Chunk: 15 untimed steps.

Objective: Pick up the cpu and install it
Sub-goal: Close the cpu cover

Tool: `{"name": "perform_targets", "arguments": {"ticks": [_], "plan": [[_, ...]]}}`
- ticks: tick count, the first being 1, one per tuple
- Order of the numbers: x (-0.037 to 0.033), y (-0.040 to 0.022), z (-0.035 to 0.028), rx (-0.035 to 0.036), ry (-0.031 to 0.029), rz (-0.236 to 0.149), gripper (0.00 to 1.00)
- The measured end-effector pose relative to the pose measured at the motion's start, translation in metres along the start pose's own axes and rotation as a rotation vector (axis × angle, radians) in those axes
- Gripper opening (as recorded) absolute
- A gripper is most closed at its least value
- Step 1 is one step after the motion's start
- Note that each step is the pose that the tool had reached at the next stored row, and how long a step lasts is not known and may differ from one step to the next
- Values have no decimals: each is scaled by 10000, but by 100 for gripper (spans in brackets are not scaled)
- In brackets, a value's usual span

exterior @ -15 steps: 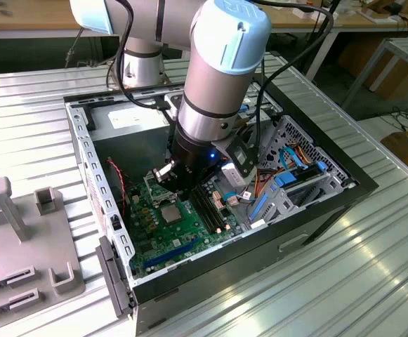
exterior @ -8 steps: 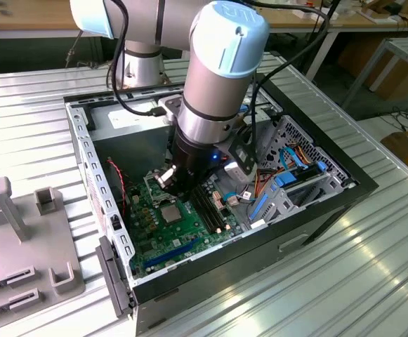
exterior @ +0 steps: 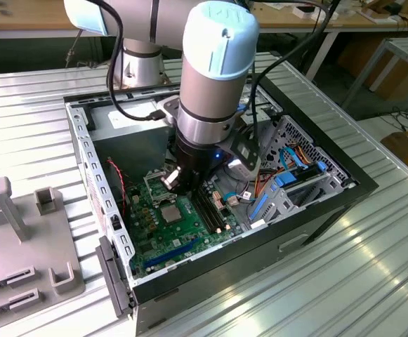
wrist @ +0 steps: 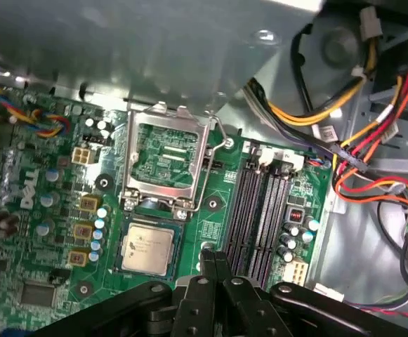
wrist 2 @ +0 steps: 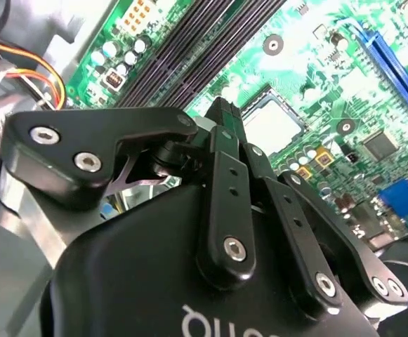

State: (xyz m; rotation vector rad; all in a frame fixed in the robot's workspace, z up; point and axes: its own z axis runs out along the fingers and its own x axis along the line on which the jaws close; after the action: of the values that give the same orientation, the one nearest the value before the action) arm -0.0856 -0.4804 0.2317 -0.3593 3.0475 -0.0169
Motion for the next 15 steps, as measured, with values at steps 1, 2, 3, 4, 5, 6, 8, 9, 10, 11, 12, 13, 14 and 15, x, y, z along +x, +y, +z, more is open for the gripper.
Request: {"name": "perform_targets", "arguments": {"ticks": [1,2,3,4,5,6,8,9,10,11,12,13,14,15], "plan": [[0,0,0,33,8,-127,11],[1,0,0,93,22,-239,11],[0,2,-1,139,34,-290,11],[-3,7,-1,198,49,-324,11],[-6,13,0,279,69,-352,11],[-9,19,0,343,85,-377,11],[-23,31,1,420,104,-427,11],[-31,34,2,419,104,-442,11],[-48,36,3,419,102,-467,11],[-62,37,4,417,101,-482,11],[-83,39,5,417,101,-501,11],[-93,44,3,417,101,-518,11],[-95,45,-9,423,107,-523,11],[-96,46,-14,431,122,-528,11]]}}
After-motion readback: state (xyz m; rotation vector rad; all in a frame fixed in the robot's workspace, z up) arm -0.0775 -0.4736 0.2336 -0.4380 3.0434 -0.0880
